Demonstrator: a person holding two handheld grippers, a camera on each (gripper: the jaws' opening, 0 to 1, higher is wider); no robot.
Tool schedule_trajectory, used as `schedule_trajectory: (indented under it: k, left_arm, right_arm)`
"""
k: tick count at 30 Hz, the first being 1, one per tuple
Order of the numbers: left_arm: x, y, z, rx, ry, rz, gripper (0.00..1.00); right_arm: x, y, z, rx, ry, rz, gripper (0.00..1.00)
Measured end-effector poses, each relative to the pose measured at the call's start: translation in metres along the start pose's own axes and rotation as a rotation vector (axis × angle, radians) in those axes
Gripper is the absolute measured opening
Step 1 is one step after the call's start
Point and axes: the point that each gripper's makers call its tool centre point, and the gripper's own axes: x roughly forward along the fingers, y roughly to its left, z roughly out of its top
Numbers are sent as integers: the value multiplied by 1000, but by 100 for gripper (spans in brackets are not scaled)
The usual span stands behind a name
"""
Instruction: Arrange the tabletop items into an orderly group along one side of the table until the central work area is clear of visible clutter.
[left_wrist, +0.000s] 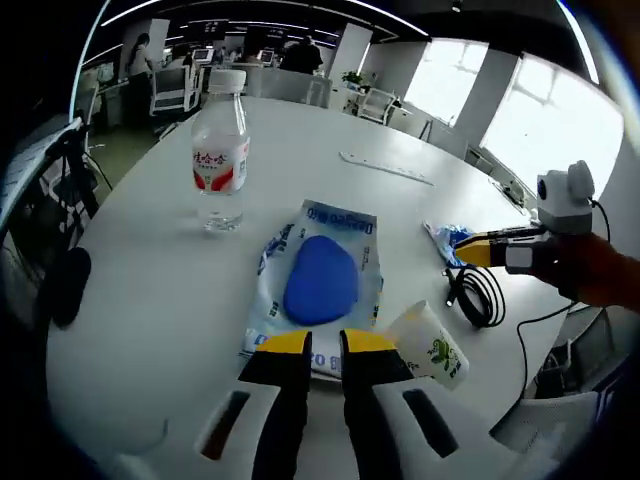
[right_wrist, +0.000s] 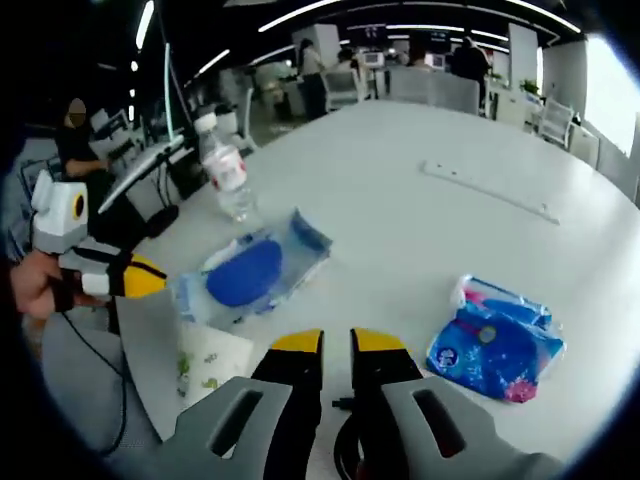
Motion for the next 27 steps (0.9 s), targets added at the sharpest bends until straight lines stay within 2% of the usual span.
schedule_trajectory:
  k: [12,19,27]
  left_arm:
    - [1,5,-8,3,20,7,8]
    - [2,10,-20,-22,38,23,8]
    - [0,10,-28,-74,51,36,9]
  right_arm:
    - [9,0,3,-18,10,15,8]
    - [17,-1,6,-26,25,26,9]
    - [32,1,19,-59,42,54,9]
